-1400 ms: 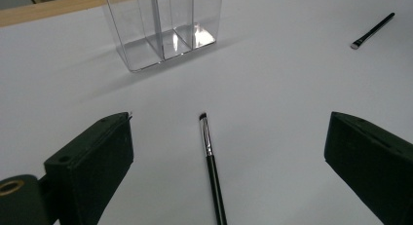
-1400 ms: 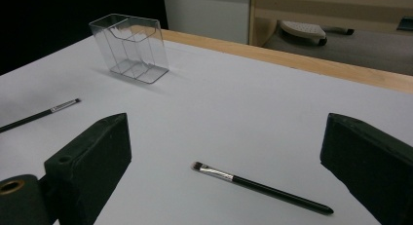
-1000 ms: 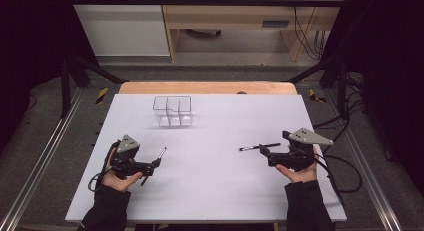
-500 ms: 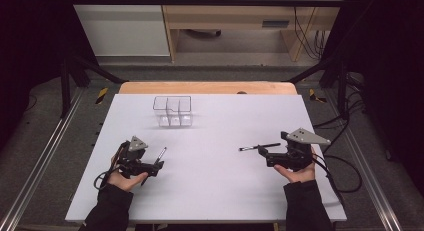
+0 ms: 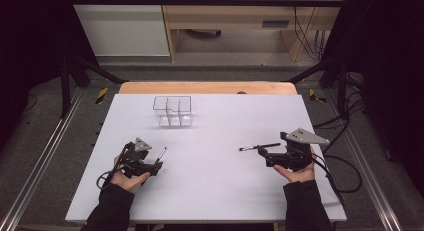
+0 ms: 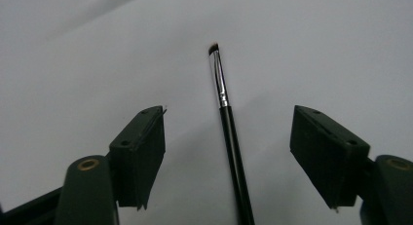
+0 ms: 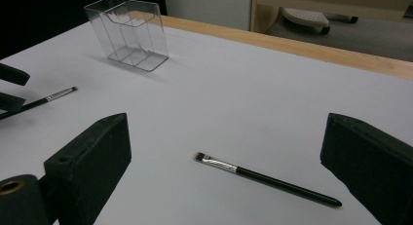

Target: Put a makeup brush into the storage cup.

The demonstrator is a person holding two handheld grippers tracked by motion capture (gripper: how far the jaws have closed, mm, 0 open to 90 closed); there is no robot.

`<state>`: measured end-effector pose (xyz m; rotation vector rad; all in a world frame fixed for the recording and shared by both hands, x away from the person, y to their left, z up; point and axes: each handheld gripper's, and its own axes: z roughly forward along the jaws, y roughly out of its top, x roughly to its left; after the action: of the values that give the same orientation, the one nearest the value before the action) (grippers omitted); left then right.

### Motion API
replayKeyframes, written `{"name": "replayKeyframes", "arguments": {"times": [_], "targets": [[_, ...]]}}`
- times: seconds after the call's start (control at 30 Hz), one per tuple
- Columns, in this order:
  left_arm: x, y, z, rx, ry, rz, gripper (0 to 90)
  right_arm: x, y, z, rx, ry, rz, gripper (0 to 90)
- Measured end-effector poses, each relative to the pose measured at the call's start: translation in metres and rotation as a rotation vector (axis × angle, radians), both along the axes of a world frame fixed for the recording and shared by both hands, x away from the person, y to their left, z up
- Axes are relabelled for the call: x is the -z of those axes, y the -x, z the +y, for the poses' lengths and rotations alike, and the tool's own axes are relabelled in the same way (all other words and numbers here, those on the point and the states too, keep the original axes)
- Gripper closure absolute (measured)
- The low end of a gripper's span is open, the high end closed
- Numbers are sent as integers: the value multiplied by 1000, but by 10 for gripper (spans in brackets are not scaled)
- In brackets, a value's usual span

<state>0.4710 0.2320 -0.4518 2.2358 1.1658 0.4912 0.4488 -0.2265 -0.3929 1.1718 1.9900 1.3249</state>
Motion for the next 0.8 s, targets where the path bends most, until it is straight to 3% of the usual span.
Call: {"name": "replayKeyframes", "arguments": {"times": [0.47, 0.8], "targets": [[7, -1, -5, 34, -41, 63, 529, 1, -1, 0, -2, 1, 9, 50], [9, -2, -5, 36, -28, 92, 695, 1, 0, 0, -2, 0, 6, 50]]}}
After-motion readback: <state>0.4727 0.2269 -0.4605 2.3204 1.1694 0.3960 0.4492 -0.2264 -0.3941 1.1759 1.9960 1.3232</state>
